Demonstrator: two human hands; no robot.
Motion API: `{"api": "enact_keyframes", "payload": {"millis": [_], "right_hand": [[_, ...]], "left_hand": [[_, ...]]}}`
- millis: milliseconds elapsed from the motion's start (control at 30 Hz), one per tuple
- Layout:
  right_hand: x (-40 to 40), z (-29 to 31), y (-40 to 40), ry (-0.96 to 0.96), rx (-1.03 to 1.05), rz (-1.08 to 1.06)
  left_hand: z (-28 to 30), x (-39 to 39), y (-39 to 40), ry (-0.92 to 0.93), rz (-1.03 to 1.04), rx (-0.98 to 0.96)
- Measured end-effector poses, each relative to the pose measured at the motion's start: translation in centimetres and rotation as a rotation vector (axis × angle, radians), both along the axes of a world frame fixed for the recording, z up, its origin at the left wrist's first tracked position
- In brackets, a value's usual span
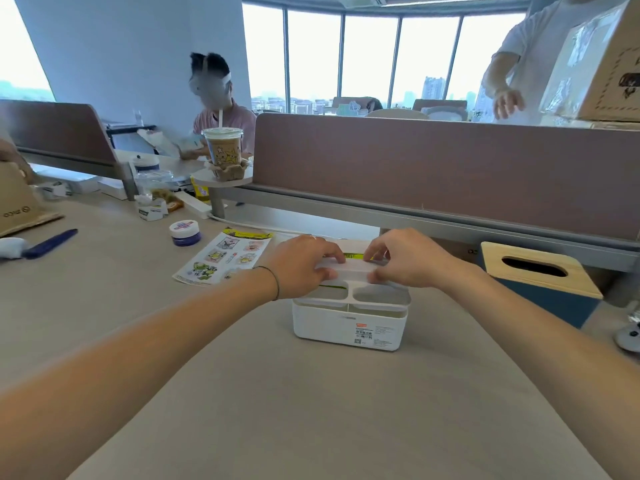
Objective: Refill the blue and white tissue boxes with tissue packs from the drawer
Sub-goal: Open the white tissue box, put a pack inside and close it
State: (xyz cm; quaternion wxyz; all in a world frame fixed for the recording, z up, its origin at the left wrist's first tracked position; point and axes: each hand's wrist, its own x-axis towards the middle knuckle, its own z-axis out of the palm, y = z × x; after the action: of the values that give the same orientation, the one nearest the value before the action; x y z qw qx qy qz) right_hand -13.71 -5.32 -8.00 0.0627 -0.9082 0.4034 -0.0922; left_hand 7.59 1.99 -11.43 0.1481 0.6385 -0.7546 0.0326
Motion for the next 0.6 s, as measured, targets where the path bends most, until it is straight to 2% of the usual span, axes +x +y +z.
{"api": "enact_keyframes", "payload": {"millis": [600], "right_hand": [[-0.5,-1.8,0.1,-0.053,-0.086,0.011]], "left_hand": [[-1.4,-0.2,-0.5,0.036,-0.006,-0.059]]}}
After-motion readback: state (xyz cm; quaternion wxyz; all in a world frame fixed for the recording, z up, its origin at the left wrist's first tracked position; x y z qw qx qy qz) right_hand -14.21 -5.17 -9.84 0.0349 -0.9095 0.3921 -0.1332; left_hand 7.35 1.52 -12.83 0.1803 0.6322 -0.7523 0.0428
